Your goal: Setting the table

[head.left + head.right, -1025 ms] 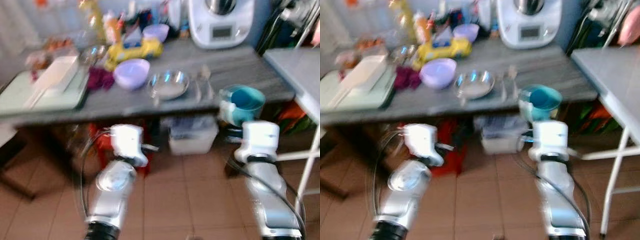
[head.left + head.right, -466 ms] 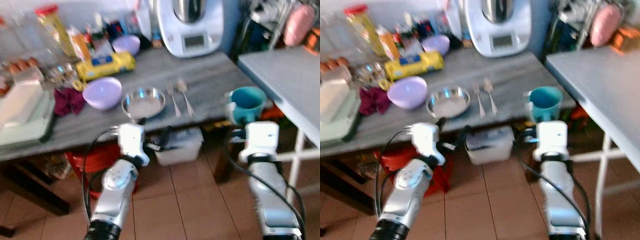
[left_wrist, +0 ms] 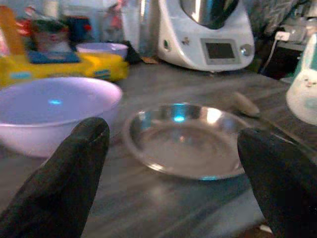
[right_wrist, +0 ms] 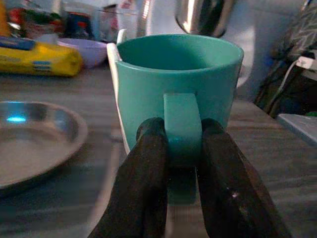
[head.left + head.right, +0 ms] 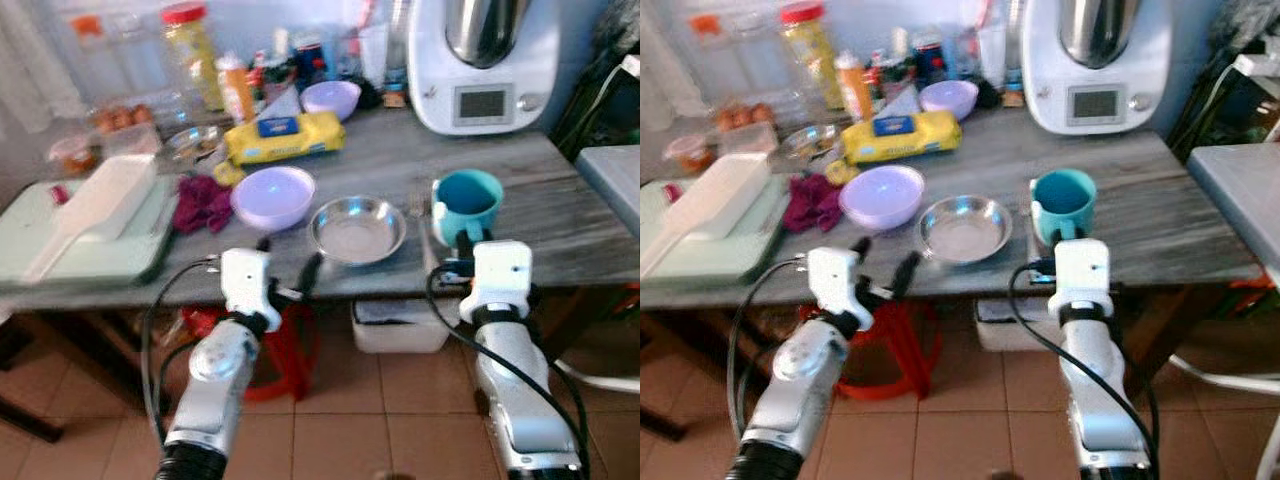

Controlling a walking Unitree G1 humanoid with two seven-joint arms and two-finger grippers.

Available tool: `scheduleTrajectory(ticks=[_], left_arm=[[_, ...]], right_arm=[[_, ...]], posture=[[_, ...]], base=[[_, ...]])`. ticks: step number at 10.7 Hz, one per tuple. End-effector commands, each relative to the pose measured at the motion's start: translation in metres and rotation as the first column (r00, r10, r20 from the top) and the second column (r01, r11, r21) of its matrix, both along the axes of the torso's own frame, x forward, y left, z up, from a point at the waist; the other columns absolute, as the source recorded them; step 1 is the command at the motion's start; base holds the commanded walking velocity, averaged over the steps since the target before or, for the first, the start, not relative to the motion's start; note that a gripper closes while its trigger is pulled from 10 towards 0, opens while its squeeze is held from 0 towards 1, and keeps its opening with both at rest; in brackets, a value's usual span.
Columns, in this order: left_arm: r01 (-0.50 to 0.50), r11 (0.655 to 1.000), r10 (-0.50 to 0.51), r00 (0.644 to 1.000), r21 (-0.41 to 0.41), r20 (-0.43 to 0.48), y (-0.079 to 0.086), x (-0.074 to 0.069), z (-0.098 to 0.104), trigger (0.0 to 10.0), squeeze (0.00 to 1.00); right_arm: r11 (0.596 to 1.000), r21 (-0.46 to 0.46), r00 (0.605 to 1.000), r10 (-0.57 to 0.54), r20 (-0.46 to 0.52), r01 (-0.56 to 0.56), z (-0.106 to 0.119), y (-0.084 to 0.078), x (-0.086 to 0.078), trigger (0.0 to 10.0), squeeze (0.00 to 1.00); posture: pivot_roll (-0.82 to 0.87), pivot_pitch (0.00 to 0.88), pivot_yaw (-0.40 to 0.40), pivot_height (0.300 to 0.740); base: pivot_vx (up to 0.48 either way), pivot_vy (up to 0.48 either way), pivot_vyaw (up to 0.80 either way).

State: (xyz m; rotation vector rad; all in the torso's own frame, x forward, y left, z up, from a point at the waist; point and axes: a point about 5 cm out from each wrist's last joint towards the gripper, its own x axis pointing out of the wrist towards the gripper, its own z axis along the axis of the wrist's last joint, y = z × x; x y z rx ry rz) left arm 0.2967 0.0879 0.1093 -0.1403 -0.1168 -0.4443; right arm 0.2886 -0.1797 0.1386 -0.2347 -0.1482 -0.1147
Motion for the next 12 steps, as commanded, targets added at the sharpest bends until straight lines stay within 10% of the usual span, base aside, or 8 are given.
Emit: scheduleTrajectory(ticks=[1,12], left_arm=[[0.018,1.000,-0.018,1.000,0.013,0.020,-0.002,0.000,0.004,10.0,0.00],[0.070,0.991,-0.071,0.997,0.113,0.003,0.020,-0.026,-0.006,10.0,0.00]], right_arm=[[1.000,0.004,1.000,0.002,0.031,-0.002,0.007,0.002,0.001,10.0,0.00],[0.998,-0.053,0.996,-0.014,0.093,0.019,0.024,-0.006,0.003,10.0,0.00]], posture=[[-0.25,0.063,0.071,0.740],[-0.24,0.102,0.072,0.740]], base=[[0.000,0.000,0.00],[0.000,0.000,0.00]])
